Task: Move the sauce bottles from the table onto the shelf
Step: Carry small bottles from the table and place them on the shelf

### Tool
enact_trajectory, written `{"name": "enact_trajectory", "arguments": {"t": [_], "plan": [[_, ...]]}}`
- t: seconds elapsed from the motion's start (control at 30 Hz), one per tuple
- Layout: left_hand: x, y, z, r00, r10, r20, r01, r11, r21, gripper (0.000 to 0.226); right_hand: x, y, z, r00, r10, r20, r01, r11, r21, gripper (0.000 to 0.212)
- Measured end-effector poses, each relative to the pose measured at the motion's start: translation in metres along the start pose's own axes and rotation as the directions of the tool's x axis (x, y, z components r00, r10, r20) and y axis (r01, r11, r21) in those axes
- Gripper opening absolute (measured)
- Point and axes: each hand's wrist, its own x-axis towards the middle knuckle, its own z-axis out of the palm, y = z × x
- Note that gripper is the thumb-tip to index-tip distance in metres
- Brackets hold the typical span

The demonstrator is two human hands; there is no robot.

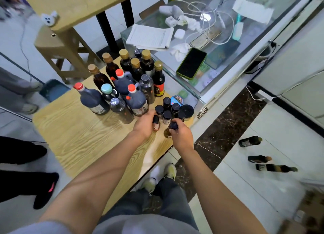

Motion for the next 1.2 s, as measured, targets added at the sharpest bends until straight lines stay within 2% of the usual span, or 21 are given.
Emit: {"name": "enact_trajectory", "arguments": {"t": [0.17,0.27,0.37,0.43,0.6,0.7,0.93,1.2], "plan": [[-0.011,-0.003,-0.003,0.997,0.074,-0.03,-0.078,0.978,-0.195,0.042,-0.026,-0.002,-0.007,0.992,0.099,-0.08,-0.075,0.963,0.257,0.042],[-0.021,0.002,-0.009,0.986,0.164,-0.028,-0.165,0.942,-0.293,0.044,-0.043,-0.008,-0.019,0.977,0.158,-0.143,-0.09,0.915,0.394,0.047],[-0.027,0.017,-0.008,0.965,0.261,0.014,-0.234,0.887,-0.398,0.046,-0.065,-0.008,-0.033,0.944,0.236,-0.233,-0.092,0.861,0.5,0.041],[-0.031,0.035,-0.004,0.95,0.304,0.076,-0.23,0.842,-0.488,0.045,-0.082,-0.007,-0.046,0.914,0.282,-0.292,-0.08,0.831,0.551,0.038],[-0.053,0.104,0.006,0.845,0.49,0.213,-0.291,0.756,-0.586,0.037,-0.139,-0.005,-0.095,0.819,0.352,-0.453,0.034,0.759,0.651,0.032],[-0.074,0.147,0.014,0.784,0.571,0.242,-0.31,0.699,-0.645,0.032,-0.177,0.001,-0.13,0.742,0.368,-0.561,0.113,0.756,0.645,0.032],[-0.157,0.259,0.008,0.618,0.752,0.23,-0.445,0.576,-0.686,0.024,-0.26,0.023,-0.21,0.492,0.441,-0.75,0.234,0.763,0.602,0.033],[-0.279,0.396,0.042,0.361,0.897,0.255,-0.556,0.427,-0.713,0.025,-0.393,0.09,-0.296,0.191,0.5,-0.845,0.337,0.775,0.535,0.022]]}}
